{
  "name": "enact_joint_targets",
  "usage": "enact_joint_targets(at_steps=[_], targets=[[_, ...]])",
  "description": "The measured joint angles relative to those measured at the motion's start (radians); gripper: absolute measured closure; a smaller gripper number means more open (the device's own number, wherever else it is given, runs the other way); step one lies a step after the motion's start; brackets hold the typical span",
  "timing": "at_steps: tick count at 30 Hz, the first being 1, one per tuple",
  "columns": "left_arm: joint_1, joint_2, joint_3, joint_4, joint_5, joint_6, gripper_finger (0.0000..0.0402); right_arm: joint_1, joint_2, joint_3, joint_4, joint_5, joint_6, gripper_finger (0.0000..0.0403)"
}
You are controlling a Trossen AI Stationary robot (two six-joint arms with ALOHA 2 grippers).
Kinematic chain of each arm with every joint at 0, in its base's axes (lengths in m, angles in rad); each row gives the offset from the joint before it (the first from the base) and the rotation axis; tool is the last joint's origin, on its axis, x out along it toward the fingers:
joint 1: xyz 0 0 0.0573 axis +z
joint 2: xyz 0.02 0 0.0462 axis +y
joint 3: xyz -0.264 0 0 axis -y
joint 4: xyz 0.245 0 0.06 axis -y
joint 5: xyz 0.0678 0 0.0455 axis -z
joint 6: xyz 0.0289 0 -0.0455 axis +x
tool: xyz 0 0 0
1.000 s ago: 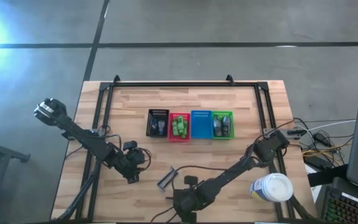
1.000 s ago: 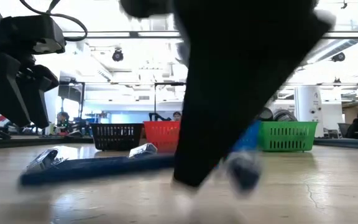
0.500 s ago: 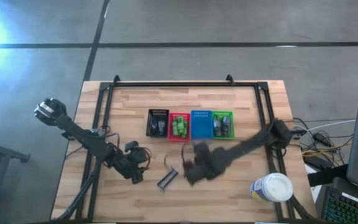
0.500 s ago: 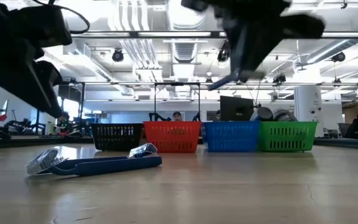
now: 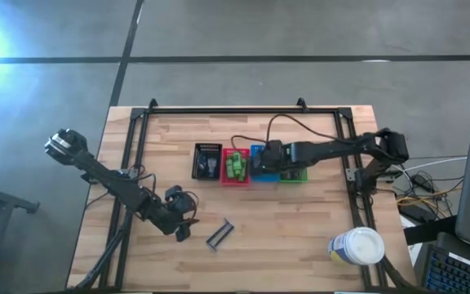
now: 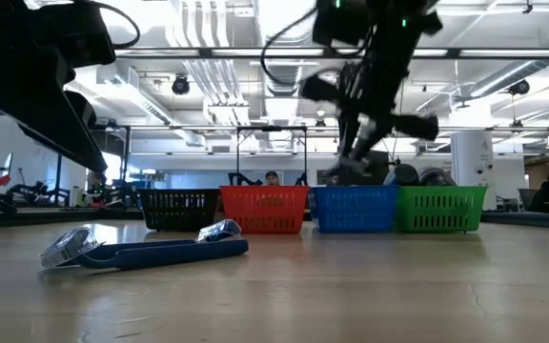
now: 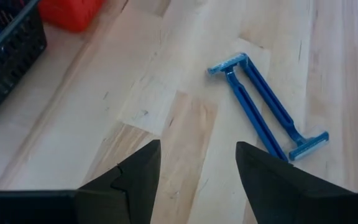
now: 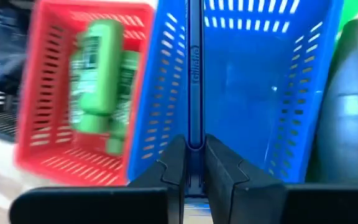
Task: Pick & Place Travel size toiletries
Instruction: Put the blue razor into the blue basket
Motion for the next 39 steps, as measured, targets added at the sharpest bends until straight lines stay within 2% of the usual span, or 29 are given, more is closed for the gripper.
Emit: enact_joint_targets(at_steps=[4, 13, 18, 26, 30, 33, 39], targets=[[0.0, 0.0, 0.0, -0.001, 0.0, -0.032, 0.0188, -0.04, 0.008, -0.065, 0.079, -0.038, -0.015, 0.0373], [0.02, 0.0, 0.0, -0.003, -0.006, -0.031, 0.0188, -0.049, 0.013, -0.123, 0.098, -0.054, -0.049, 0.0349], [0.046, 0.0, 0.0, -0.001, -0.006, -0.02, 0.0188, -0.05, 0.013, -0.137, 0.099, -0.033, -0.045, 0.0313], [0.055, 0.0, 0.0, -0.001, 0.022, 0.0, 0.0188, -0.043, 0.013, -0.136, 0.12, 0.001, -0.062, 0.0233], [0.055, 0.0, 0.0, 0.0, 0.037, 0.023, 0.0188, -0.013, 0.013, -0.072, 0.119, 0.032, -0.153, 0.0196], [0.055, 0.0, 0.0, 0.0, 0.044, 0.061, 0.0188, 0.017, 0.013, -0.022, 0.119, 0.005, -0.241, 0.0175], [0.055, 0.0, 0.0, -0.015, 0.115, 0.255, 0.0188, 0.159, 0.032, 0.071, 0.196, -0.18, -0.697, 0.0155]])
